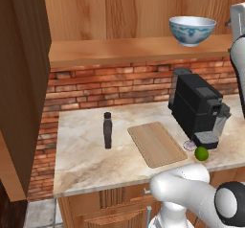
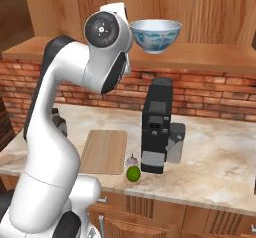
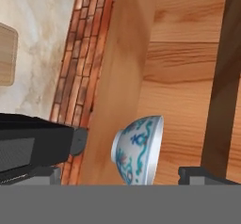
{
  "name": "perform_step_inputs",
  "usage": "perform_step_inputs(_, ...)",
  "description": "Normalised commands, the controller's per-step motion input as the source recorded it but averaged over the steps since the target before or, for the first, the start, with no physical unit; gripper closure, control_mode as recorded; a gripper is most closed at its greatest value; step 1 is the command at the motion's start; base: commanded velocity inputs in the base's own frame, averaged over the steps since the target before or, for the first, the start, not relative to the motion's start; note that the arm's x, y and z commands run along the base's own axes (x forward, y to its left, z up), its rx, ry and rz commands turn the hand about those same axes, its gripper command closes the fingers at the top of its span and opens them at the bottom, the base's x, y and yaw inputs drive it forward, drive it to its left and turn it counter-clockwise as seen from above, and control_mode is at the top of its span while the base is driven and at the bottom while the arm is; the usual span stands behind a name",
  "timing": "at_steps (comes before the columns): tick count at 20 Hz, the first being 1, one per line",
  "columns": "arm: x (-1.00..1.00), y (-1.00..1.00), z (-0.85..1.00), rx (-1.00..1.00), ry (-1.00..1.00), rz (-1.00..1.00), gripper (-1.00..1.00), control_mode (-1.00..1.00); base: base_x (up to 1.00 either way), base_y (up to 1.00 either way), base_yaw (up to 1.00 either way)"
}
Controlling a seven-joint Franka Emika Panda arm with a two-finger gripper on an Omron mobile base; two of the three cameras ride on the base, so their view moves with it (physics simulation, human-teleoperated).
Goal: Open the cabinet. Place the bowl and condiment on the counter. Then place the lime and garlic on the cutting board.
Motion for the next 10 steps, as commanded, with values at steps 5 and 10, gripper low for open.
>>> perform_step_inputs(5, 0.29, -0.10, 0.00, -0.01, 0.00, 0.00, -1.00, -1.00, 0.00, 0.00, 0.00)
perform_step_inputs(10, 0.25, -0.08, 0.00, -0.01, 0.00, 0.00, -1.00, -1.00, 0.00, 0.00, 0.00)
